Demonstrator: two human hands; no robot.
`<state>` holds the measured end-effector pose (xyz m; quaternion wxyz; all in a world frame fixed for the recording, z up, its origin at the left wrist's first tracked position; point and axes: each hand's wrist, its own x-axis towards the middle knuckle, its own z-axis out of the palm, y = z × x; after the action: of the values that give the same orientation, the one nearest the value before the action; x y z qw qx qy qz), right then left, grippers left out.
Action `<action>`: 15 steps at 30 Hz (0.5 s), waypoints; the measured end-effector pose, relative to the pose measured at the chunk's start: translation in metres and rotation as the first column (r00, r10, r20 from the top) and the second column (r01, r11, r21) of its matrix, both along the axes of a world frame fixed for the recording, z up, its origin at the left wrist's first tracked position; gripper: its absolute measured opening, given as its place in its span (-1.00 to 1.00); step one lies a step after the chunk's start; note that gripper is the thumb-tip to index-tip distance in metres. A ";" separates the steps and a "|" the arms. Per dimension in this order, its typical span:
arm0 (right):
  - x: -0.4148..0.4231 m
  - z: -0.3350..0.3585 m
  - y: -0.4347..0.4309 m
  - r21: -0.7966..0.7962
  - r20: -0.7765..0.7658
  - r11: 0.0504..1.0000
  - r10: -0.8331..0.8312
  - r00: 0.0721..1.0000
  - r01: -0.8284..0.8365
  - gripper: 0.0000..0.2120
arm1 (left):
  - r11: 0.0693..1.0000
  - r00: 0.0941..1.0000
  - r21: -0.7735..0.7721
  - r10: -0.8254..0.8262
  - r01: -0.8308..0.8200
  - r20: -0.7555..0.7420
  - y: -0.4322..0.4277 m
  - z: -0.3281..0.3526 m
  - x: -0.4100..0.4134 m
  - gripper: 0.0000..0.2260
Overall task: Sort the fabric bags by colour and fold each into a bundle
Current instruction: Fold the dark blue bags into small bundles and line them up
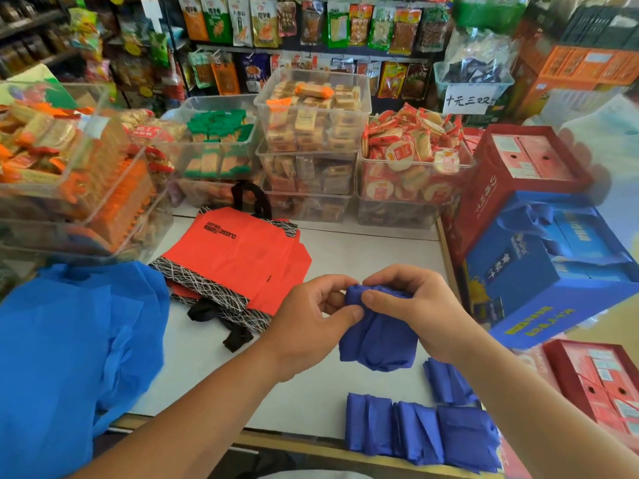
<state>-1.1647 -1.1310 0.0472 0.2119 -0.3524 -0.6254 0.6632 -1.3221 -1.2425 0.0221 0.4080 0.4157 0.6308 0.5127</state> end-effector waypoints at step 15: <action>0.053 -0.074 0.033 -0.354 0.042 0.854 -0.393 0.919 0.382 -0.75 | 0.906 0.944 -0.316 -0.201 0.281 0.260 0.038 -0.069 0.056 -0.78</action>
<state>-1.1113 -1.0984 -0.0265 0.2837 -0.4927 -0.4081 0.7143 -1.2663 -1.2042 -0.0471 0.6035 0.3520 0.6057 0.3809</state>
